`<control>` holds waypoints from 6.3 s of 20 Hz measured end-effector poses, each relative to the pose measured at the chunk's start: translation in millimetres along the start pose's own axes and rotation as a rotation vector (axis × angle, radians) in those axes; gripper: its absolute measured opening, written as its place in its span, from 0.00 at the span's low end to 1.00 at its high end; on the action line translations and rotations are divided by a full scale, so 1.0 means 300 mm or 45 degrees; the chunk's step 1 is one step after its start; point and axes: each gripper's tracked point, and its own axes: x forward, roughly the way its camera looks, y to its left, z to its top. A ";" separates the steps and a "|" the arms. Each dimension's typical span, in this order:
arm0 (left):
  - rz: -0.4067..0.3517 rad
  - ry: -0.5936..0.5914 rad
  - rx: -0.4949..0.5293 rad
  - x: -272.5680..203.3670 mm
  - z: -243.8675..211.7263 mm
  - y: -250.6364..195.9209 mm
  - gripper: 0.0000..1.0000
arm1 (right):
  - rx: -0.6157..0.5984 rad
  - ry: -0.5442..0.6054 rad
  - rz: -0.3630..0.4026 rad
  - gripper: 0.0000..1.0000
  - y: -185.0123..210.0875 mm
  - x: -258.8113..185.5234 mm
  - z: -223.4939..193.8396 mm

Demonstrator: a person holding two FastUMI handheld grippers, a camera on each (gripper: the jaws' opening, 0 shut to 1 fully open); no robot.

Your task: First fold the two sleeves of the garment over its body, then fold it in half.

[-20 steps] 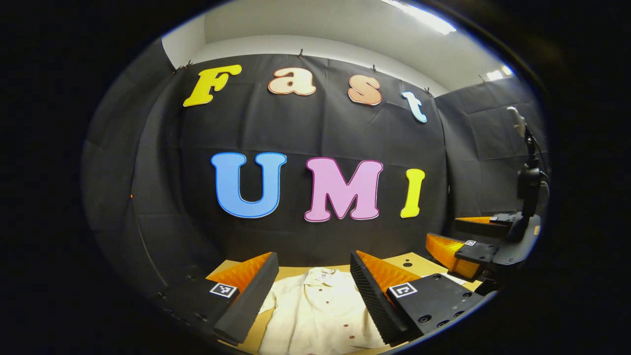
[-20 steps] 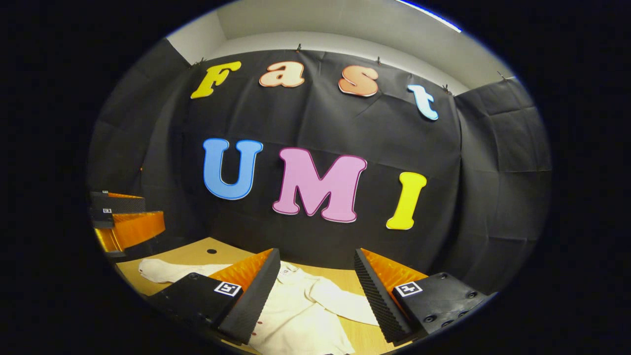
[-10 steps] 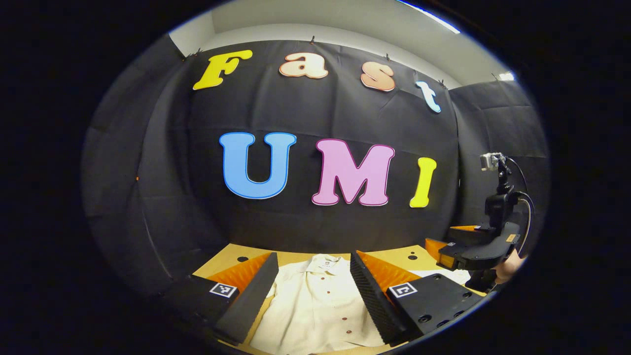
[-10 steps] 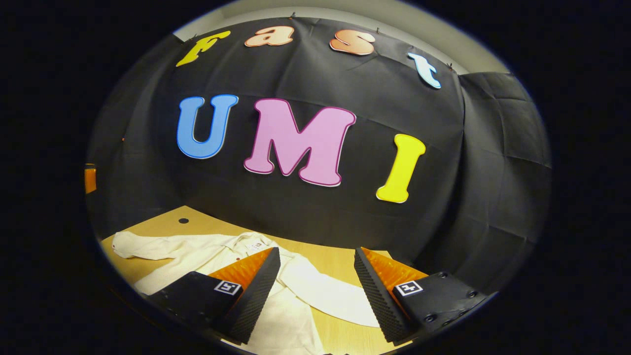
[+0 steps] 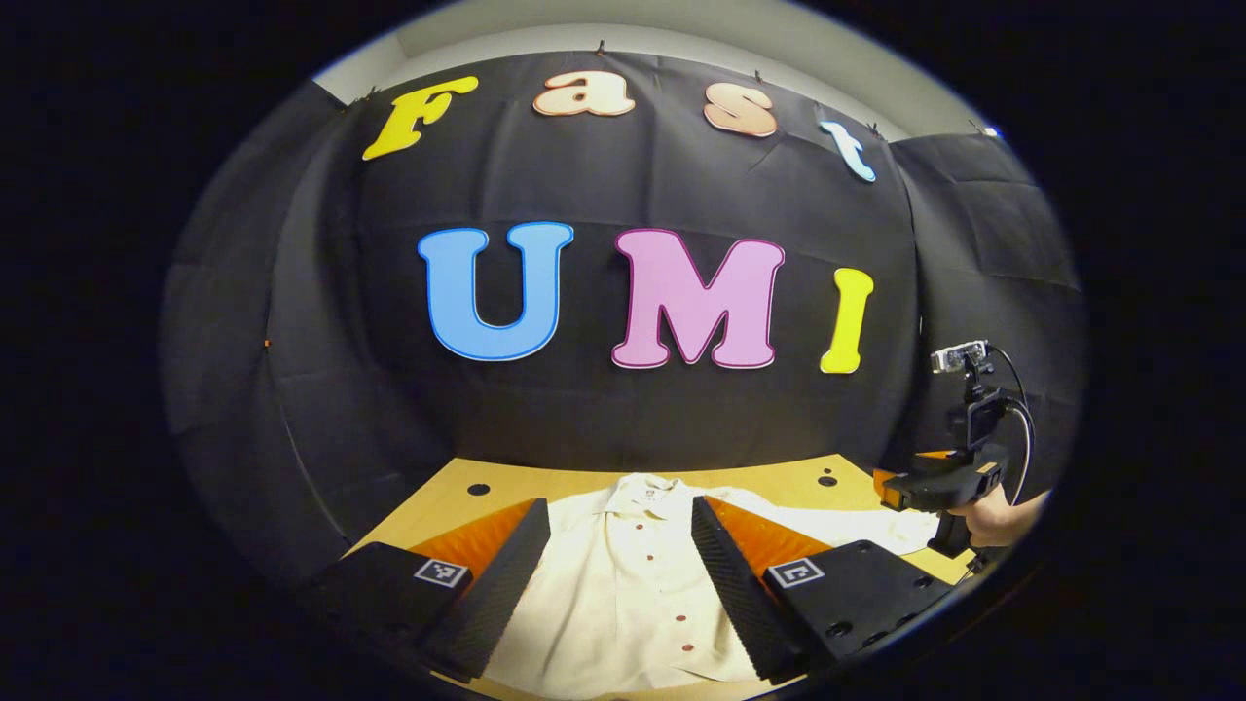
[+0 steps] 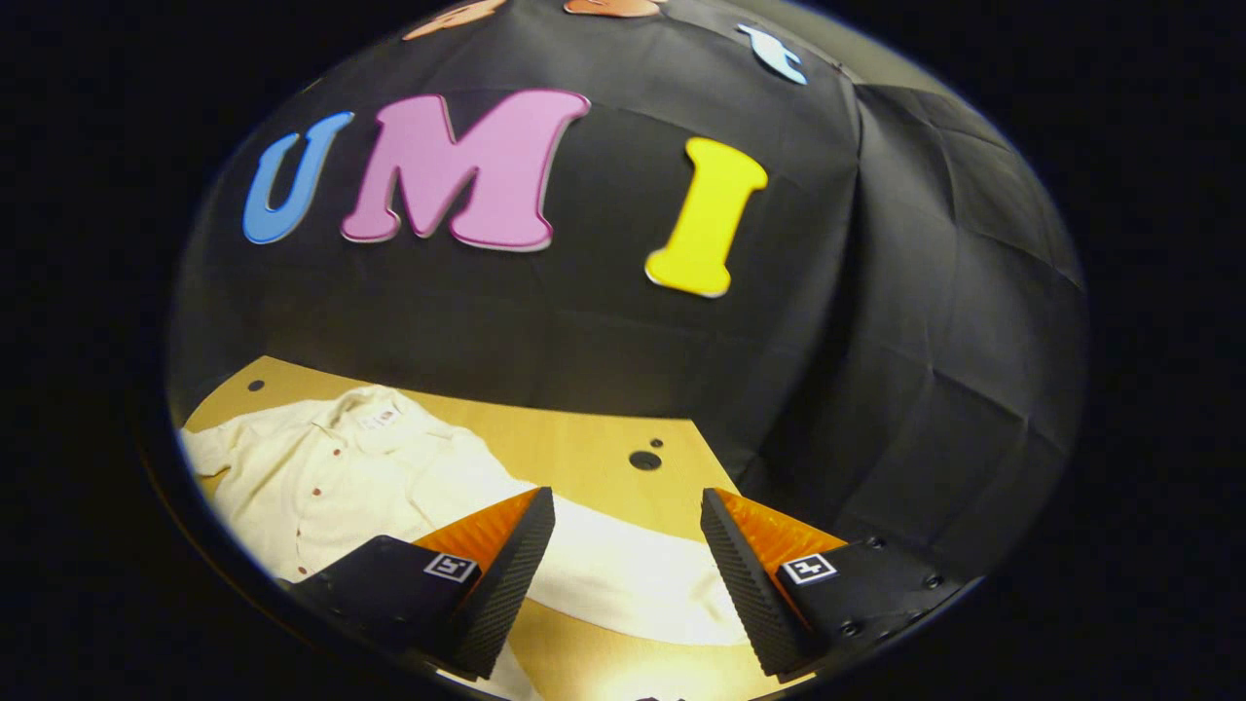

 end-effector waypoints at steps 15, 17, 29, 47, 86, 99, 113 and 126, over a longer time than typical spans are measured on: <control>-0.079 0.125 0.010 0.175 -0.059 -0.224 0.96 | 0.422 0.604 -0.432 0.98 -0.580 0.316 -0.640; -0.103 0.131 0.023 0.179 -0.061 -0.264 0.96 | 0.461 0.636 -0.407 0.98 -0.572 0.323 -0.670; -0.113 0.135 0.016 0.180 -0.048 -0.256 0.96 | 0.387 0.644 -0.260 0.05 -0.457 0.328 -0.635; 0.142 0.050 0.068 0.218 -0.070 0.362 0.94 | -0.097 0.182 0.424 0.05 0.574 0.166 0.207; 0.747 0.627 -0.211 0.173 -0.979 1.427 0.95 | -0.190 -0.333 0.711 0.97 1.218 -0.319 0.577; 0.614 0.728 -0.192 0.263 -1.042 1.419 0.17 | -0.087 -0.278 0.594 0.97 1.017 -0.344 0.520; 0.075 0.283 0.068 0.714 -0.244 0.697 0.06 | -0.017 -0.237 0.305 0.97 0.567 -0.258 0.427; -0.641 0.252 -0.083 0.882 -0.175 -0.534 0.06 | 0.057 -0.124 0.146 0.97 0.280 -0.164 0.253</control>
